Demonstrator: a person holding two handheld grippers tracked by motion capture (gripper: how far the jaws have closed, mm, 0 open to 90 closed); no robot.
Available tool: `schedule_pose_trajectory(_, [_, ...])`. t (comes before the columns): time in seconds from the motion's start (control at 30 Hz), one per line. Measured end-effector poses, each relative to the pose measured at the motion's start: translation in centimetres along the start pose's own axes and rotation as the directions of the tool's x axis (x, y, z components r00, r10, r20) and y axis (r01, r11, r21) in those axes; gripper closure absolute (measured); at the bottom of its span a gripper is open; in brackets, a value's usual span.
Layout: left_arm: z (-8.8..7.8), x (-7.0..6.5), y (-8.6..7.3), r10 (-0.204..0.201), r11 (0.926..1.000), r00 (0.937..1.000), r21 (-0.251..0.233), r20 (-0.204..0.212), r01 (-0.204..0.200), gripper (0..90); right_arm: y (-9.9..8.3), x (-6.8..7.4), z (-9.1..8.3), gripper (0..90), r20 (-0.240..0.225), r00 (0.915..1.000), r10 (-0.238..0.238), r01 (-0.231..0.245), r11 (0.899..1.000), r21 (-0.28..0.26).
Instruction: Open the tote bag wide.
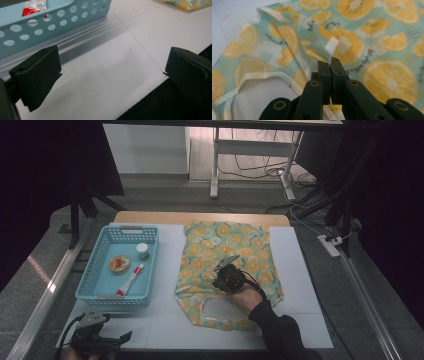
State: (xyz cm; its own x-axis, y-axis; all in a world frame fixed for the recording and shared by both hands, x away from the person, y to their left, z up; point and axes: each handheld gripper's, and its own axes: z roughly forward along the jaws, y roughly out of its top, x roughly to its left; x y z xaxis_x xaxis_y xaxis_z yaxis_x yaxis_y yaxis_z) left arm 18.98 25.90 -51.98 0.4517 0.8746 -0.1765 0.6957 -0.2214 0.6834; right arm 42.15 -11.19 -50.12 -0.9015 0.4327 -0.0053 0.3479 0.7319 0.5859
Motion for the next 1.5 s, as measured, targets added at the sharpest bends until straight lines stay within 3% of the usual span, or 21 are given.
schedule_pose_trajectory(0.2, [0.0, 0.0, 0.0, -0.001, 1.0, 1.0, 0.0, -0.002, 0.001, 0.9, -0.3, -0.2, 0.4, 73.4, -0.059, 0.998, 0.021, -0.022, 1.0, -0.014])
schedule_pose_trajectory(0.37, [0.0, 0.0, 0.0, -0.002, 1.0, 1.0, 0.001, -0.002, 0.002, 0.9, -0.1, 0.3, 1.1, 55.3, -0.088, 0.996, 0.012, -0.013, 1.0, -0.006])
schedule_pose_trajectory(0.47, [0.0, 0.0, 0.0, -0.002, 1.0, 1.0, 0.001, -0.003, 0.002, 0.9, -0.1, 0.8, 2.0, 44.5, -0.083, 0.9964, -0.017, 0.017, 1.0, 0.004])
schedule_pose_trajectory(0.6, [0.0, 0.0, 0.0, -0.002, 1.0, 1.0, 0.001, -0.002, 0.002, 0.9, 0.1, 1.2, 2.6, 38.2, -0.038, 0.9964, -0.076, 0.076, 0.997, -0.003])
schedule_pose_trajectory(0.73, [0.0, 0.0, 0.0, -0.003, 1.0, 1.0, 0.001, -0.003, 0.003, 1.0, 0.1, 0.8, 2.7, 48.7, -0.028, 0.9952, -0.094, 0.094, 0.996, -0.009])
schedule_pose_trajectory(0.93, [0.1, 0.0, 0.0, -0.002, 1.0, 1.0, 0.004, -0.004, 0.002, 1.0, 0.0, 0.7, 2.4, 83.4, -0.038, 0.9925, -0.116, 0.116, 0.993, -0.006])
schedule_pose_trajectory(1.0, [0.1, 0.0, 0.0, -0.001, 1.0, 1.0, 0.004, -0.005, 0.001, 1.0, 0.0, 1.0, 2.4, 88.6, -0.039, 0.9915, -0.124, 0.124, 0.992, 0.003])
schedule_pose_trajectory(1.2, [0.1, 0.0, 0.0, -0.004, 1.0, 1.0, 0.002, -0.003, 0.004, 1.0, 0.1, 0.4, 2.2, 89.6, -0.081, 0.9954, -0.052, 0.053, 0.999, 0.009])
schedule_pose_trajectory(1.5, [0.0, 0.0, 0.0, -0.005, 1.0, 1.0, 0.002, -0.003, 0.005, 1.0, 1.2, -0.5, 0.2, 89.6, -0.107, 0.994, -0.022, 0.017, 0.998, -0.054])
